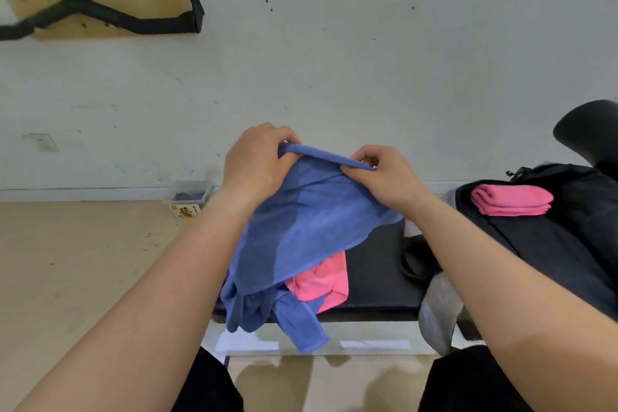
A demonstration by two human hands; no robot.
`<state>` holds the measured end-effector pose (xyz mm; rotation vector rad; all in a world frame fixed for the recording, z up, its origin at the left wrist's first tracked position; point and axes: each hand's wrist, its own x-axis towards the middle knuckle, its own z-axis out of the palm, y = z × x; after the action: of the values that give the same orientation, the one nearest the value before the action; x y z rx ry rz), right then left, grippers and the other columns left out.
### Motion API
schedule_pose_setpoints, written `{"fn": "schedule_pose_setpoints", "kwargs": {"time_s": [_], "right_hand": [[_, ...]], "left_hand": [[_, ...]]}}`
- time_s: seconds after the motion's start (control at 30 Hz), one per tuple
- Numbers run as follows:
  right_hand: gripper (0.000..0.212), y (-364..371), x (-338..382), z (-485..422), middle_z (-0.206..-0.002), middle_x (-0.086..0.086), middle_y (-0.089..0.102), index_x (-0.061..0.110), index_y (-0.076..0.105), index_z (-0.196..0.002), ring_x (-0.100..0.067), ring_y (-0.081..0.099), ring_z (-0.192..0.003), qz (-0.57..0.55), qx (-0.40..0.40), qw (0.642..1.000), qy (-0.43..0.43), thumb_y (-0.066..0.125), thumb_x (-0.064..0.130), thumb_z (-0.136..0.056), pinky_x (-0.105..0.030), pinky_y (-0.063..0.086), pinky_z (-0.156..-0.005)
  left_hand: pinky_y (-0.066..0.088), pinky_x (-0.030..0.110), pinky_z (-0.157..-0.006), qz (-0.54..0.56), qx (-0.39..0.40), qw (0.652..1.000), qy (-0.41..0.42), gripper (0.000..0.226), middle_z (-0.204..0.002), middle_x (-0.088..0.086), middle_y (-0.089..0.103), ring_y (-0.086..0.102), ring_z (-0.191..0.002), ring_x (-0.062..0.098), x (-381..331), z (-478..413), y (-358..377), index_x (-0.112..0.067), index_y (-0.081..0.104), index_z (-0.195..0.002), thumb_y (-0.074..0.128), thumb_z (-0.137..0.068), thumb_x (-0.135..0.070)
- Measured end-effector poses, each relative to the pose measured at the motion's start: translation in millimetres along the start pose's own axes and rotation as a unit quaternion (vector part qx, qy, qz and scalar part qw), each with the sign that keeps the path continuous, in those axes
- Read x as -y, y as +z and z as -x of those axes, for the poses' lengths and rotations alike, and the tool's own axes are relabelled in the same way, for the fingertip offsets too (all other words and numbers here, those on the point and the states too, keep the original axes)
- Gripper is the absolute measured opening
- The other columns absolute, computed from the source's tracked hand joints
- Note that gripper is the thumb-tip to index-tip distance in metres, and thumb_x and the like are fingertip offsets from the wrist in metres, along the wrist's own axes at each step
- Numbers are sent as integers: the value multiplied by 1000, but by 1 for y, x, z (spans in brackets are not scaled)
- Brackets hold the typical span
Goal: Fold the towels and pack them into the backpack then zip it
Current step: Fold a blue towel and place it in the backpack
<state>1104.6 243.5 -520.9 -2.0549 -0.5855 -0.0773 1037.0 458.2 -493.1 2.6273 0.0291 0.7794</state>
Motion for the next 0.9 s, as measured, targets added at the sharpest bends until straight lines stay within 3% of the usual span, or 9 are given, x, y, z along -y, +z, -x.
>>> {"fn": "schedule_pose_setpoints", "kwargs": {"time_s": [0.1,0.23,0.37,0.47,0.57,0.63,0.73,0.83,0.9], "right_hand": [[9,-29,28,-17,-72,3,65,19,72,-83,-8,56,-65,22,-11,1000,-20,73,28,-84,-21,42,-63],[7,-62,71,-30,-69,7,61,20,72,-83,-4,53,-62,46,-57,995,-61,73,27,-84,-17,39,-59],[6,-73,84,-33,-67,11,60,24,69,-81,-3,55,-63,77,-80,992,-64,68,29,-85,-18,38,-56],[10,-59,66,-27,-73,7,61,24,67,-79,-15,60,-74,143,-25,989,-12,67,33,-84,-27,41,-60],[10,-36,40,-12,-73,7,62,28,66,-81,-17,61,-76,146,81,986,25,73,34,-80,-27,44,-62],[21,-18,28,-2,-75,6,64,30,67,-91,-15,63,-73,99,124,987,32,78,43,-77,-26,47,-65],[38,14,20,2,-74,6,58,30,65,-110,-11,58,-67,48,120,991,32,73,52,-80,-24,44,-65],[52,46,21,-1,-89,3,63,28,52,-136,-11,59,-79,93,145,985,-1,68,41,-88,-23,42,-72],[54,64,25,-4,-99,-3,67,29,48,-142,-13,59,-86,85,183,980,0,65,31,-90,-24,42,-76]], "left_hand": [[41,32,-66,1,-4,1000,-10,10,-82,-8,58,57,-82,18,-9,-18,-22,-32,70,-85,64,-88,-39],[42,30,-57,74,-63,994,-60,30,-68,-7,57,53,-64,10,-27,-34,-55,-22,64,-66,74,-79,-47],[54,40,-65,237,4,969,-74,33,-56,-7,63,64,-58,14,-31,-37,-56,-15,51,-65,78,-80,-26],[50,39,-59,231,48,969,-71,37,-48,-8,56,58,-52,13,-27,-28,-39,-17,41,-63,74,-82,-17],[44,33,-58,168,77,980,-69,36,-51,-5,57,53,-55,15,-18,-17,-25,-18,42,-61,71,-82,-22],[46,33,-60,154,119,978,-80,29,-58,-4,60,54,-59,16,-10,-9,-19,-18,47,-67,72,-83,-22],[52,37,-62,189,170,962,-102,22,-66,1,64,57,-60,16,5,5,-12,-15,51,-76,72,-82,-13],[55,34,-59,255,172,942,-134,21,-71,9,64,59,-62,15,16,19,-7,-13,53,-78,71,-84,-4],[56,32,-62,288,154,934,-144,20,-72,8,65,62,-62,13,23,25,-9,-11,55,-79,69,-83,2]]}}
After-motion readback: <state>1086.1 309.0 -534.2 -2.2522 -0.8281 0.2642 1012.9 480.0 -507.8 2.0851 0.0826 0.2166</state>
